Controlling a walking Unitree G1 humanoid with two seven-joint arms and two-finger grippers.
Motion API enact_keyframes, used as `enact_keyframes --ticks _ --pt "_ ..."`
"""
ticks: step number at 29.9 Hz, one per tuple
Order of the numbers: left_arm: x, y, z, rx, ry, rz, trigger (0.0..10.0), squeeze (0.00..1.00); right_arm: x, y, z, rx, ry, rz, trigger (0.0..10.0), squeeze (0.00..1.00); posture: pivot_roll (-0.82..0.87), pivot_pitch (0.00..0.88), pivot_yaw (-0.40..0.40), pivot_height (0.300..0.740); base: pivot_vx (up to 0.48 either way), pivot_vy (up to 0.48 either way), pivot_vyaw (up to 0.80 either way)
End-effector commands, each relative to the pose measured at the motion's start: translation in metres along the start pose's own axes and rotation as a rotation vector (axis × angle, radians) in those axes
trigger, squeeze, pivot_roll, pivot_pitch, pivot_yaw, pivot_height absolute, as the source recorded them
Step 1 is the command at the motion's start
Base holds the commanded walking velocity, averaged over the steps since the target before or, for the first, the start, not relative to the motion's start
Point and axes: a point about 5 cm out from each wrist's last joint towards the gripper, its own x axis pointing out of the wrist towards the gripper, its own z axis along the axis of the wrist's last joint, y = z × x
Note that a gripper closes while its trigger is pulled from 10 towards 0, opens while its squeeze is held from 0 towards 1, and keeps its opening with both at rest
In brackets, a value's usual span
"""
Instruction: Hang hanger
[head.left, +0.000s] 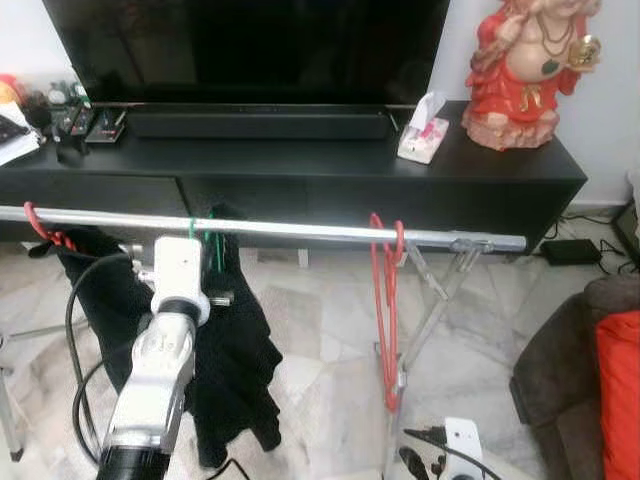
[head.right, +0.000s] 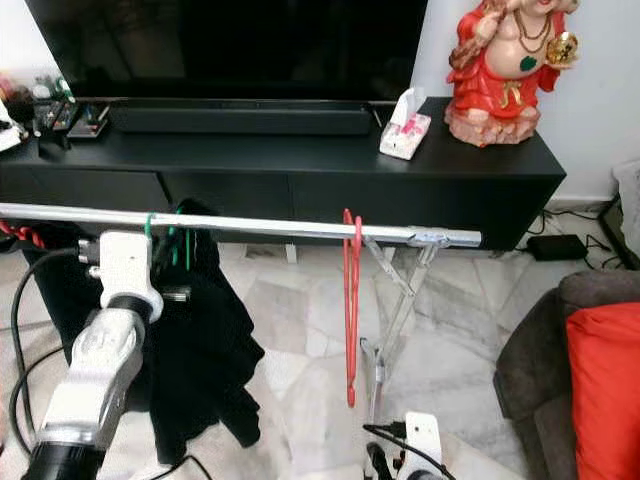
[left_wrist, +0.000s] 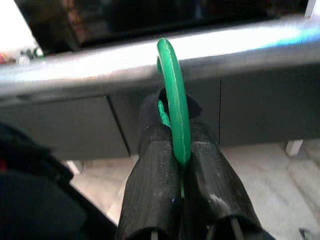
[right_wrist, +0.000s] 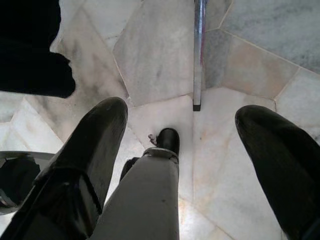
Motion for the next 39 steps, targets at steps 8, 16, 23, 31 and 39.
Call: enact_keyframes --ticks 8,16,23,31,39 --pt "-0.016 0.003 -0.009 0.053 0.023 -0.012 10.0 0.00 0.000 0.000 -0.001 0.009 -0.002 -0.002 10.0 0.00 -0.03 0.069 -0.018 0.740 0.000 0.000 0.00" --pt "-0.020 -0.004 -0.032 0.046 0.093 -0.066 10.0 0.00 -0.001 -0.001 -0.002 -0.002 -0.001 -0.011 10.0 0.00 -0.03 0.056 -0.015 0.740 0.000 0.000 0.00" --pt "-0.013 -0.014 -0.026 0.015 0.062 -0.085 10.0 0.00 -0.001 -0.003 -0.003 -0.007 0.000 -0.030 10.0 0.00 -0.03 0.045 -0.012 0.740 0.000 0.000 0.00" --pt "-0.012 -0.019 -0.027 -0.006 0.056 -0.096 10.0 0.00 -0.002 -0.005 -0.005 -0.003 -0.001 -0.056 10.0 0.00 -0.04 0.027 -0.008 0.740 0.000 0.000 0.00" --pt "-0.012 -0.018 -0.028 -0.009 0.053 -0.090 10.0 0.00 -0.002 -0.005 -0.005 -0.006 0.000 -0.055 10.0 0.00 -0.03 0.025 -0.007 0.740 0.000 0.000 0.00"
